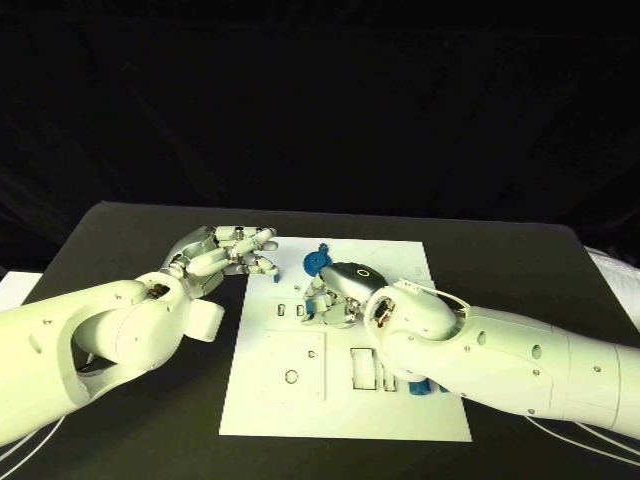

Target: Assemble the parts on the task board

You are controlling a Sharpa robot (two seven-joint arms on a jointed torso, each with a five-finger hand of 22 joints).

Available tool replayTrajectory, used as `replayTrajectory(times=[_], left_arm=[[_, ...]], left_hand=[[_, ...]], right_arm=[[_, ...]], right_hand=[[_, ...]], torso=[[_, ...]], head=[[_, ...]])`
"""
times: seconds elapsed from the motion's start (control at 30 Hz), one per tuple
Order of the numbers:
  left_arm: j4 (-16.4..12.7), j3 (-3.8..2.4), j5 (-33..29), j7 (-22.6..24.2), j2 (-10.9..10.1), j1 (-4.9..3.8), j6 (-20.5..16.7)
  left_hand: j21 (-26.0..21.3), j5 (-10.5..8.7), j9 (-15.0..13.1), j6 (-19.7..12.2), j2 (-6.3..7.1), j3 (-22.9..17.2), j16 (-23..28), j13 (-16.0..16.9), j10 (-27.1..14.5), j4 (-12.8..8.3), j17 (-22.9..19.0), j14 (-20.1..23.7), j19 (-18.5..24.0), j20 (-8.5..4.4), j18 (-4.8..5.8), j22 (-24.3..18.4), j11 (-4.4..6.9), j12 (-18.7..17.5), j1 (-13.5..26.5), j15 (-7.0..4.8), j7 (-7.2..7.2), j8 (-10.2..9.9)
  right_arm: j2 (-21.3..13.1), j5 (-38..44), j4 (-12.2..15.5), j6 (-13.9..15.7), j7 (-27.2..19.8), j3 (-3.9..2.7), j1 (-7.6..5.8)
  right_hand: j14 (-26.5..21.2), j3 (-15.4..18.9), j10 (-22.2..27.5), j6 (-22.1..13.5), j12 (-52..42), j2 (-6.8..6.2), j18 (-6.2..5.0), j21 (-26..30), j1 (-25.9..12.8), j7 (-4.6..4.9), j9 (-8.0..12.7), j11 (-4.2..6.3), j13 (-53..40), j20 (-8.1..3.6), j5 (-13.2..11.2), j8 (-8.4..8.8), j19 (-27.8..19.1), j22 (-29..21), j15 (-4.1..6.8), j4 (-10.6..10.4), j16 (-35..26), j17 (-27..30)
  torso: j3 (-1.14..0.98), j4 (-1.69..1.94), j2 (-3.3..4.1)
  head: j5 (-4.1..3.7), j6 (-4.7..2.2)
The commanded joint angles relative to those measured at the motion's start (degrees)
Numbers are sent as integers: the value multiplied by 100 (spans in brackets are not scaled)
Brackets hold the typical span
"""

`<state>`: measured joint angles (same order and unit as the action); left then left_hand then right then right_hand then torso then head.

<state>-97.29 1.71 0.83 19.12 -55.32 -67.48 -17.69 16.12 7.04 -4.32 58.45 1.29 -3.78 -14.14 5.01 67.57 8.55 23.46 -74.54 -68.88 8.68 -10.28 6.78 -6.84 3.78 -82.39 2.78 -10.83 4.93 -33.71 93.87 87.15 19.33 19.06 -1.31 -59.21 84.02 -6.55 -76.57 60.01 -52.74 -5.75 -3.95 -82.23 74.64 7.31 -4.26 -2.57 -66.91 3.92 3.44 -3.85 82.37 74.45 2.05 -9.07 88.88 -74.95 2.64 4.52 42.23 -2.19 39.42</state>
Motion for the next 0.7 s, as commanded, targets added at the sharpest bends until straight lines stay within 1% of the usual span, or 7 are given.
replayTrajectory(times=[0.03,0.37,0.53,0.57,0.6,0.63,0.7], left_arm=[[-8,-3,-11,13,5,-2,119],[26,-2,-11,-27,25,-1,147],[104,-1,153,-282,74,0,266],[133,-1,248,-375,92,-1,290],[171,-1,363,-491,115,-1,319],[214,-1,498,-654,144,-1,349],[311,-2,823,-1101,208,-2,360]], left_hand=[[-26,-19,2,-8,-8,-10,39,-9,-32,-40,13,43,-24,10,-10,-6,-19,-8,-39,13,-17,-19],[3,-19,-2,5,-19,-7,1,-9,-16,-47,74,-47,-82,-3,-17,8,-8,-1,-34,-5,-12,-27],[466,-15,-6,27,-54,4,-801,185,633,12,670,-786,-686,-223,-15,255,227,318,47,-254,159,-62],[557,-22,-3,16,-52,26,-1248,234,735,52,1043,-892,-764,-252,-13,309,254,385,102,-274,167,-75],[718,-19,-3,16,-47,50,-2394,307,843,92,2022,-1083,-908,-297,-4,404,297,475,150,-318,200,-82],[1114,-6,-6,16,-65,68,-3938,455,903,132,3370,-1216,-1127,-357,48,703,343,622,187,-382,229,-76],[2701,-34,-4,-33,-44,152,-5805,815,1183,204,5031,-1310,-1426,-460,246,2436,379,1057,299,-412,265,-81]], right_arm=[[-8,87,-3,136,151,14,21],[-134,115,222,960,-301,0,56],[-431,-838,448,1140,-1592,-124,26],[-511,-1183,482,1088,-1888,-148,-13],[-594,-1554,510,1004,-2148,-167,-65],[-682,-1950,530,887,-2364,-182,-132],[-869,-2788,550,643,-2682,-203,-290]], right_hand=[[543,32,57,-54,28,-90,62,31,-28,10,16,8,26,47,-32,7,-2,-12,-41,-94,-36,-1290],[541,147,54,-123,-22,-179,65,22,-11,22,25,-4,28,58,-3,0,10,9,-52,-279,-45,-1281],[514,335,107,-498,30,-263,50,75,108,120,54,-81,96,107,153,22,-36,-79,-113,-564,-118,-1183],[506,341,132,-524,60,-222,42,95,165,126,51,-89,119,114,203,24,-55,-112,-121,-579,-139,-1155],[504,346,147,-539,67,-187,39,104,215,131,47,-95,127,120,250,22,-63,-125,-126,-580,-144,-1150],[497,354,171,-547,93,-161,32,123,258,134,44,-98,148,126,289,18,-80,-155,-130,-574,-160,-1130],[458,369,272,-552,272,-111,-6,225,332,136,37,-101,270,132,338,11,-173,-334,-133,-554,-261,-997]], torso=[[-4,-1,3],[-10,2,0],[-6,-10,-16],[0,-9,-20],[1,-9,-23],[-4,-20,-41],[-10,-20,-76]], head=[[1,-4],[-7,-12],[2,-34],[8,-38],[12,-41],[28,-41],[32,-34]])
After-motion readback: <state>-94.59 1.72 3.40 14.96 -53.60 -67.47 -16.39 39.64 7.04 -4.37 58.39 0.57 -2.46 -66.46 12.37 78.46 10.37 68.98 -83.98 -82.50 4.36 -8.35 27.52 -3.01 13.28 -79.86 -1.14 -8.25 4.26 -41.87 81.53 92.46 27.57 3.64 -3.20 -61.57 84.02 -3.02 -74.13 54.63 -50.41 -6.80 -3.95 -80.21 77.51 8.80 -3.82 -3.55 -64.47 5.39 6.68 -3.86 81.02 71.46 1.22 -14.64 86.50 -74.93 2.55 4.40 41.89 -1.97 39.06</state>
